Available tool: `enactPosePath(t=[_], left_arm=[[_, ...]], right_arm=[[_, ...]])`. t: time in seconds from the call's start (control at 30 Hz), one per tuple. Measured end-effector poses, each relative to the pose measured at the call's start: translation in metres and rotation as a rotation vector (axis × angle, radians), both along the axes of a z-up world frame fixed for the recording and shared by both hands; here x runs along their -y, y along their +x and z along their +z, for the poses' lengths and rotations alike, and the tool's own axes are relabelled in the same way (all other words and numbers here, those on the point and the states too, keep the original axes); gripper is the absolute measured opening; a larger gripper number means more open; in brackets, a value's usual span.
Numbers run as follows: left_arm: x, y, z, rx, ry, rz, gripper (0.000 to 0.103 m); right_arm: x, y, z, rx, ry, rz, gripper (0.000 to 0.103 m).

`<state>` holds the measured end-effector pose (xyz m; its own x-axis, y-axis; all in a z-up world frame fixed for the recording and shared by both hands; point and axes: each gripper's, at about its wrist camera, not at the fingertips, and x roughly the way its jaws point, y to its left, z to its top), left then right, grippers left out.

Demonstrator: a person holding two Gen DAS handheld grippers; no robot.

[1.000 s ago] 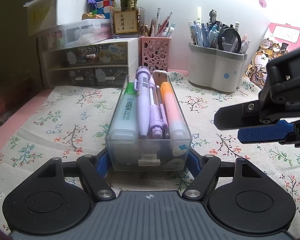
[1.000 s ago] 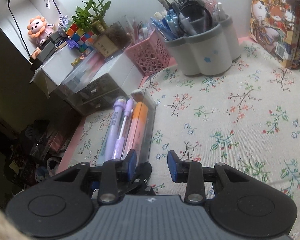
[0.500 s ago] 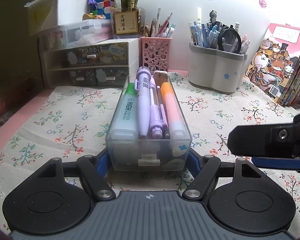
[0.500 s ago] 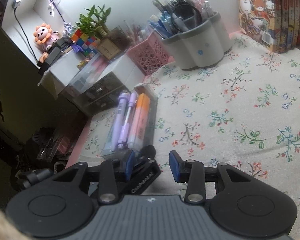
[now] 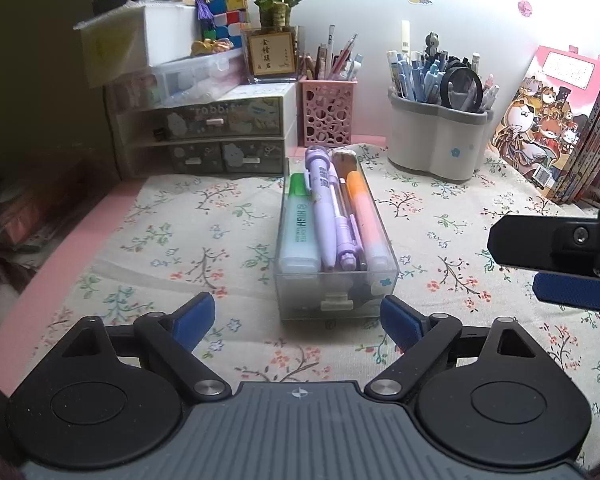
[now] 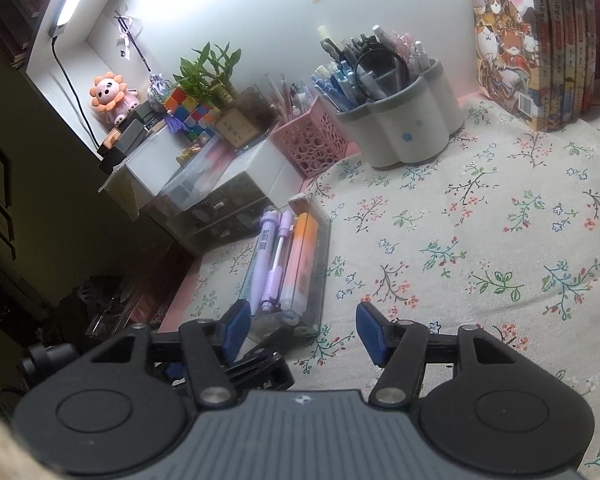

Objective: Organize stationery

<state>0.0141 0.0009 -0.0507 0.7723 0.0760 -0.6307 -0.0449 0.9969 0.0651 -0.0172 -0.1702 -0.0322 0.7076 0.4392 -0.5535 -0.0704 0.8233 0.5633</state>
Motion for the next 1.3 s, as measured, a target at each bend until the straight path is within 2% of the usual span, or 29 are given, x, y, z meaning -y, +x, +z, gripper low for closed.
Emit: enactPosePath(t=[0.1,0.2,0.37,0.43,0.57,0.7,0.8,0.97,1.3], left_arm=[[-0.002,-0.016,0.007,-0.014,0.009,0.018,0.092],[-0.008,-0.031,0.013,-0.025,-0.022,0.044,0.093],[-0.014,-0.055,0.030,0.014,-0.037,0.080,0.098],[-0.017,-0.065,0.039,0.042,-0.042,0.097,0.098],[-0.017,-0.081,0.052,0.081,-0.024,0.111,0.098],[-0.016,-0.092,0.052,0.079,-0.025,0.101,0.098],[-0.015,-0.101,0.054,0.086,-0.022,0.102,0.098],[-0.011,-0.114,0.061,0.106,-0.032,0.087,0.098],[-0.001,-0.127,0.073,0.140,-0.018,0.066,0.098]], right_arm=[[0.000,-0.005,0.002,0.015,-0.007,0.010,0.065],[-0.003,-0.013,0.002,0.045,-0.048,0.021,0.067],[-0.019,-0.023,0.009,0.098,-0.207,0.037,0.067],[-0.023,-0.028,0.012,0.127,-0.239,0.064,0.067],[-0.025,-0.038,0.017,0.154,-0.222,0.091,0.078],[-0.026,-0.048,0.021,0.163,-0.232,0.096,0.080],[-0.026,-0.055,0.024,0.165,-0.203,0.111,0.081],[-0.033,-0.065,0.032,0.179,-0.251,0.122,0.086],[-0.028,-0.076,0.043,0.190,-0.245,0.126,0.089]])
